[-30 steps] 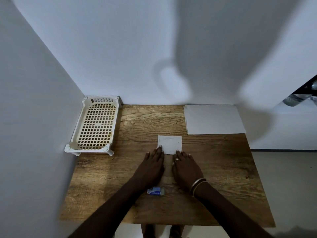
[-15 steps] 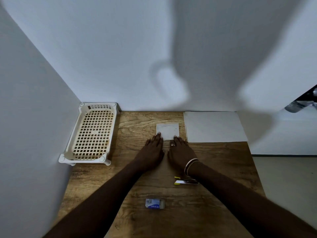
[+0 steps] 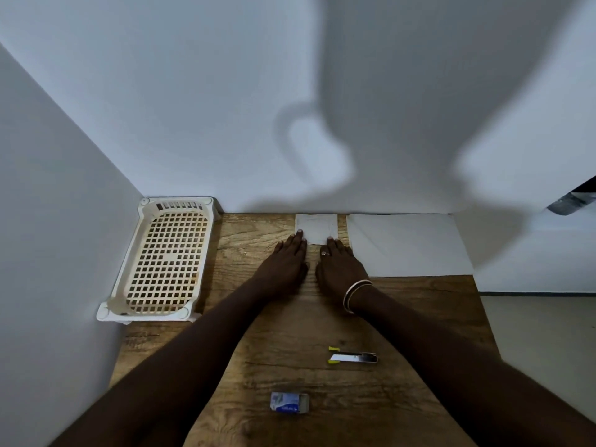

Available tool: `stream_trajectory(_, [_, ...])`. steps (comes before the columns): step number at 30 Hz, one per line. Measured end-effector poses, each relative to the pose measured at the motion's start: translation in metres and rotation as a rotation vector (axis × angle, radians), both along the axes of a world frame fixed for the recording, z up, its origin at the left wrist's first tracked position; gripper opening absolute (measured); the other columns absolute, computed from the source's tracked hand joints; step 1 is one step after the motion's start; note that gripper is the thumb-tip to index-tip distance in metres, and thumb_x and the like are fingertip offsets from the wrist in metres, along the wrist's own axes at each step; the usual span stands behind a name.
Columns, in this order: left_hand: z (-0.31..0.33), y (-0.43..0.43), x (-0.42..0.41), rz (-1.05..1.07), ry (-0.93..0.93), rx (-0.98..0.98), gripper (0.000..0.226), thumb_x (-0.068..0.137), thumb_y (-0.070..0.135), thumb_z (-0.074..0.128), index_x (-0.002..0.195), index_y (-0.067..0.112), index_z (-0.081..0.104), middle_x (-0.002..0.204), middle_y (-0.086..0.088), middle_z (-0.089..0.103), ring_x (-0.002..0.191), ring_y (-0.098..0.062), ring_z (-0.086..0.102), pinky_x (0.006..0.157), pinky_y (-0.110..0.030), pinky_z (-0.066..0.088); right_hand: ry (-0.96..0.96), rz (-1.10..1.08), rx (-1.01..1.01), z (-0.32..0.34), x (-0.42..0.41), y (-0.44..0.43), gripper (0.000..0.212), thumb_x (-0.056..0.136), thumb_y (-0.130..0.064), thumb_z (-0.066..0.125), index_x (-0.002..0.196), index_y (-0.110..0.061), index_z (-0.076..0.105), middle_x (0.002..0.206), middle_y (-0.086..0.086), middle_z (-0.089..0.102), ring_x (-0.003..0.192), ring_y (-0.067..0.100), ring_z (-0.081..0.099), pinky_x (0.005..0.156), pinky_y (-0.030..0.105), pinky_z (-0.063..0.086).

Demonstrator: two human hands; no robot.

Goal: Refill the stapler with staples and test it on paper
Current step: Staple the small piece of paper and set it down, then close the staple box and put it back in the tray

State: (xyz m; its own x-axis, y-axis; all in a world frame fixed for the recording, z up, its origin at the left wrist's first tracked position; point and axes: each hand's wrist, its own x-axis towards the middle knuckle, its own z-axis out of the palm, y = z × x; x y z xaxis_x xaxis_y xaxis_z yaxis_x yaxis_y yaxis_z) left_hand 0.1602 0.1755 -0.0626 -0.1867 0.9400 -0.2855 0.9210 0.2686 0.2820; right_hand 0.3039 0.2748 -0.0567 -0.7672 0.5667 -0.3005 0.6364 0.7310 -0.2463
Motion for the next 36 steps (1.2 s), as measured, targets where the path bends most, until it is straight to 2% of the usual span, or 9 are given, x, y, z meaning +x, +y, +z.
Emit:
stream_trajectory(14, [-0.002, 0.006, -0.002, 0.007, 0.009, -0.006, 0.068, 0.109, 0.038, 0.033, 0.162, 0.005, 0.004, 0.170, -0.015, -0.010, 0.158, -0.030, -0.004, 0.127, -0.045, 0.004, -0.020, 0.018, 0.047, -0.005, -0.003, 0.005, 0.061, 0.104, -0.037, 0.033, 0.156, -0.007, 0.023, 0.167, 0.016, 0.013, 0.155, 0.031, 0.010, 0.126, 0.049, 0.011])
stream_trajectory(19, [0.008, -0.007, -0.001, 0.011, -0.032, 0.070, 0.068, 0.109, 0.034, 0.039, 0.162, 0.008, 0.005, 0.171, -0.013, -0.009, 0.158, -0.027, -0.001, 0.127, -0.041, 0.004, 0.018, 0.032, 0.085, 0.004, 0.009, 0.005, 0.060, 0.105, -0.038, 0.031, 0.156, -0.007, 0.024, 0.168, 0.014, 0.012, 0.156, 0.030, 0.010, 0.126, 0.048, 0.009])
stream_trajectory(23, [0.019, -0.045, 0.010, 0.059, -0.093, 0.194, 0.066, 0.106, 0.022, 0.046, 0.162, 0.011, 0.012, 0.171, -0.010, 0.001, 0.158, -0.025, 0.005, 0.125, -0.036, 0.006, 0.077, 0.046, 0.098, 0.022, 0.030, -0.014, 0.055, 0.105, -0.034, 0.035, 0.152, -0.006, 0.034, 0.164, 0.015, 0.026, 0.152, 0.030, 0.023, 0.124, 0.050, 0.016])
stream_trajectory(27, [0.022, -0.105, 0.038, 0.127, -0.165, 0.301, 0.059, 0.104, 0.019, 0.052, 0.159, 0.015, 0.029, 0.170, -0.005, 0.015, 0.156, -0.019, 0.012, 0.123, -0.031, 0.011, 0.136, 0.095, 0.180, 0.034, 0.066, -0.062, 0.048, 0.103, -0.029, 0.039, 0.148, -0.011, 0.043, 0.155, 0.011, 0.044, 0.144, 0.026, 0.037, 0.121, 0.050, 0.020])
stream_trajectory(31, [0.016, -0.169, 0.074, 0.098, -0.175, 0.321, 0.060, 0.102, 0.015, 0.057, 0.157, 0.019, 0.034, 0.168, 0.005, 0.014, 0.153, -0.011, 0.005, 0.124, -0.031, 0.013, 0.237, 0.070, 0.103, 0.042, 0.104, -0.119, 0.043, 0.100, -0.022, 0.052, 0.142, -0.015, 0.053, 0.148, 0.009, 0.054, 0.141, 0.027, 0.046, 0.118, 0.054, 0.025])
stream_trajectory(33, [0.013, -0.196, 0.091, 0.088, -0.194, 0.315, 0.063, 0.100, 0.013, 0.058, 0.157, 0.022, 0.033, 0.165, 0.012, 0.008, 0.153, -0.008, 0.002, 0.123, -0.029, 0.011, 0.329, 0.025, 0.095, 0.044, 0.122, -0.146, 0.040, 0.092, -0.014, 0.066, 0.131, -0.012, 0.064, 0.135, 0.013, 0.065, 0.128, 0.031, 0.058, 0.112, 0.055, 0.037])
stream_trajectory(36, [0.007, -0.225, 0.112, 0.067, -0.214, 0.302, 0.061, 0.101, 0.018, 0.059, 0.156, 0.021, 0.034, 0.164, 0.013, 0.008, 0.153, -0.008, 0.001, 0.122, -0.026, 0.006, 0.463, -0.060, 0.025, 0.036, 0.144, -0.181, 0.037, 0.077, -0.002, 0.078, 0.114, -0.005, 0.073, 0.111, 0.017, 0.074, 0.103, 0.036, 0.071, 0.094, 0.049, 0.055])
